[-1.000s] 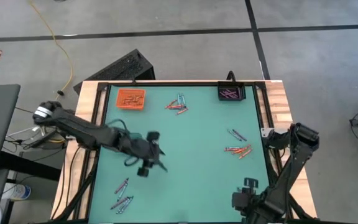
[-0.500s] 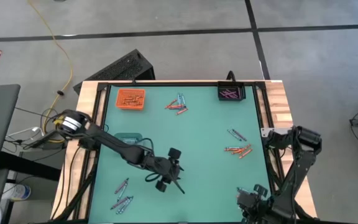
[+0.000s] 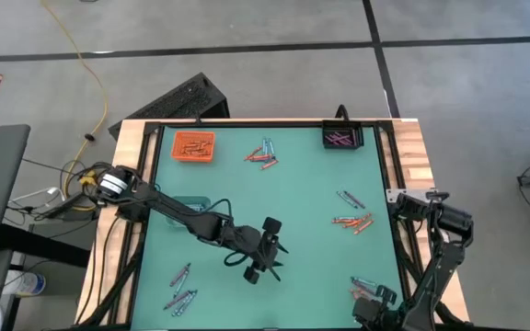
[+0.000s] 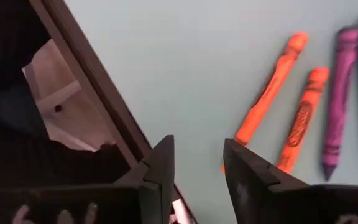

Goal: Sort crayons
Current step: Put the orange crayon into the orange basket

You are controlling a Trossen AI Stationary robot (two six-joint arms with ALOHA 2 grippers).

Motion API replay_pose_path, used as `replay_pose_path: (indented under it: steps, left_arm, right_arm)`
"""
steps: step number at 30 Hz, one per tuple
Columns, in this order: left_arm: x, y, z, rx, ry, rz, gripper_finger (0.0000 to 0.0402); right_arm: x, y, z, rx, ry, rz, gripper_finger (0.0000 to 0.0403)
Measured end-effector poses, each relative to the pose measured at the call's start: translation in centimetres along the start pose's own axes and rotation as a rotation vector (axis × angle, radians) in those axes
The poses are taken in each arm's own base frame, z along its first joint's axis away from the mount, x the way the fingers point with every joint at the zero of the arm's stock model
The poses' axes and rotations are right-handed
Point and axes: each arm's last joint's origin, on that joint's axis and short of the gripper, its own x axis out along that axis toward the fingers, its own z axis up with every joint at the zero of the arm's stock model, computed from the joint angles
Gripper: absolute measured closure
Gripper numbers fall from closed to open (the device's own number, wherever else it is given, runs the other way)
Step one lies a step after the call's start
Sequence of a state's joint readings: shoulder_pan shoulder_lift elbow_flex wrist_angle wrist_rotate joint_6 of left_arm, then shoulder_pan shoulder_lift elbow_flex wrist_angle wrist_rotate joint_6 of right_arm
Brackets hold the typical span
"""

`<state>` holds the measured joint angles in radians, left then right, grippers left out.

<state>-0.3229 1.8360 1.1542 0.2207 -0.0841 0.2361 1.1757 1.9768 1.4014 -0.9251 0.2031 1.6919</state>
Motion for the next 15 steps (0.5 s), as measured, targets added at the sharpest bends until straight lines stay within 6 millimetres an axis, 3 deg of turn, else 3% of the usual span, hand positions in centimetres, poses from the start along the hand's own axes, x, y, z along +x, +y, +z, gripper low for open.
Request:
replay_pose_path:
  steps: [5, 15]
  left_arm:
    - [0.00, 0.07, 0.00, -0.002, -0.001, 0.003, 0.0236]
    - [-0.01, 0.05, 0.00, -0.022, -0.002, 0.002, 0.0236]
  right_arm:
    - [1.14, 0.00, -0.47, -0.008, 0.034, -0.042, 0.0274]
    - [1.10, -0.11, -0.50, -0.012, 0.031, -0.052, 0.0274]
